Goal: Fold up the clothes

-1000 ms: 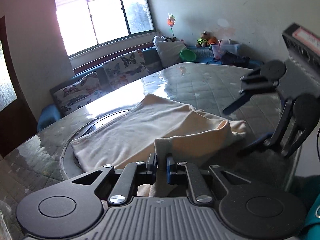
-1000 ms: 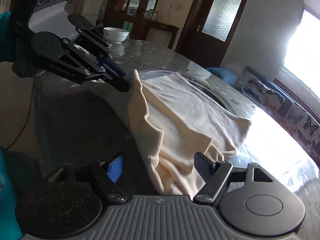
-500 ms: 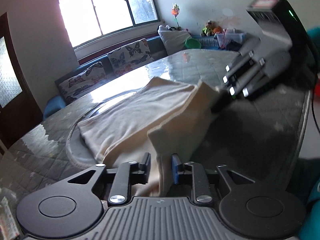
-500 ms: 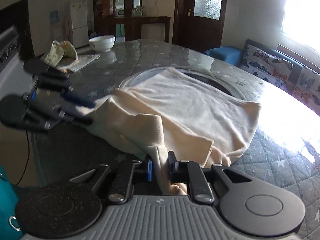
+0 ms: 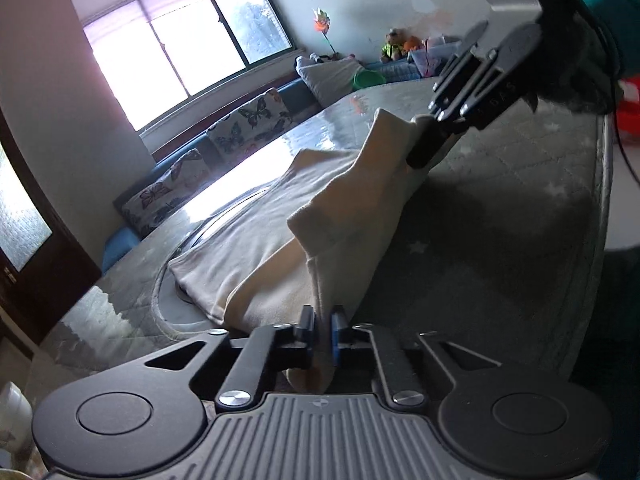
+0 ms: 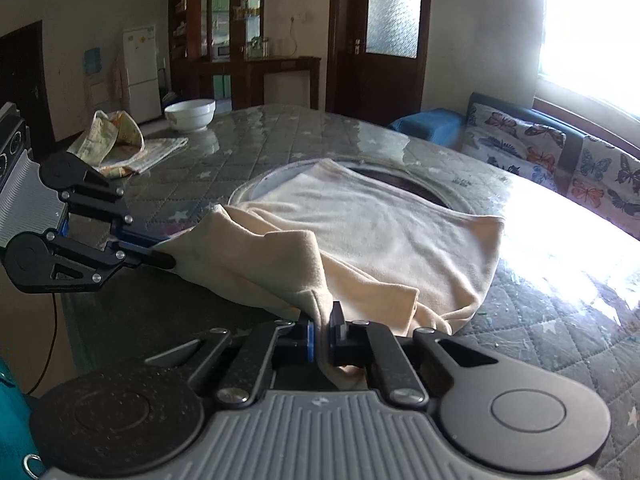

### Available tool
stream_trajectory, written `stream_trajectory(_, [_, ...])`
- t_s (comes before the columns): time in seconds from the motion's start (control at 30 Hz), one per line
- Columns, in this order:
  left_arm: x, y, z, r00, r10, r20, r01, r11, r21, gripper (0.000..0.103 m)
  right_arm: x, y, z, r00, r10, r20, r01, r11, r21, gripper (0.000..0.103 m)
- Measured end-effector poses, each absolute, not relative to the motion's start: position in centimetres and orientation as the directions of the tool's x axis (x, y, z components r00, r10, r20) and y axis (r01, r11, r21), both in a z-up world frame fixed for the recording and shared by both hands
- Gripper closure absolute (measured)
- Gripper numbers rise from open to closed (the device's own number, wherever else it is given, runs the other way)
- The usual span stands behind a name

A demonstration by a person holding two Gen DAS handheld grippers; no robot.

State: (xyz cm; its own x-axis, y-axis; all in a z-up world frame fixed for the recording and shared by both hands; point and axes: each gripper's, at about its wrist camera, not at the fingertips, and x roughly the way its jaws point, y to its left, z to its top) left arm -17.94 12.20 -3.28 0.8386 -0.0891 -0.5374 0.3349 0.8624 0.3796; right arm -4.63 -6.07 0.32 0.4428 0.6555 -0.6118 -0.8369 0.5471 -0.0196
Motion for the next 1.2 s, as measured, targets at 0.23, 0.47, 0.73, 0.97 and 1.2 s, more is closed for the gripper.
stream_trajectory(0.23, [-20.3,12.0,-0.3,0.85,-0.136,-0.508,0.323,0.898,0.3,0.097,-7.5,-7.7,2.8,0.436,0.681,-0.588,-0.854,0.519,-0.033,0.098])
stream_trajectory(0.47, [-25.5,10.9,3.2,0.847,-0.19,-0.497,0.338,0.914,0.226,0.097,-12.2,-10.2,5.9,0.383,0.703,-0.599,-0.885,0.465,-0.021,0.098])
stream_trajectory(0.73, [-23.9,11.1,4.3,0.851,-0.176,-0.494,0.307,0.932,0.196,0.098,-13.1,-10.6,7.0,0.353,0.698,-0.623,-0.901,0.433,-0.026,0.098])
stream_trajectory(0.97, [-17.5,12.7,4.5,0.867,-0.141,-0.478,0.28,0.931,0.233,0.098,-7.4,-8.7,7.6,0.419,0.665,-0.619,-0.877,0.474,-0.084,0.098])
stream_trajectory(1.2, [-9.1,14.0,1.8,0.846,-0.077,-0.527,0.235,0.943,0.238,0.097,0.0,-5.9,4.5,0.449,0.595,-0.667,-0.836,0.542,-0.079,0.098])
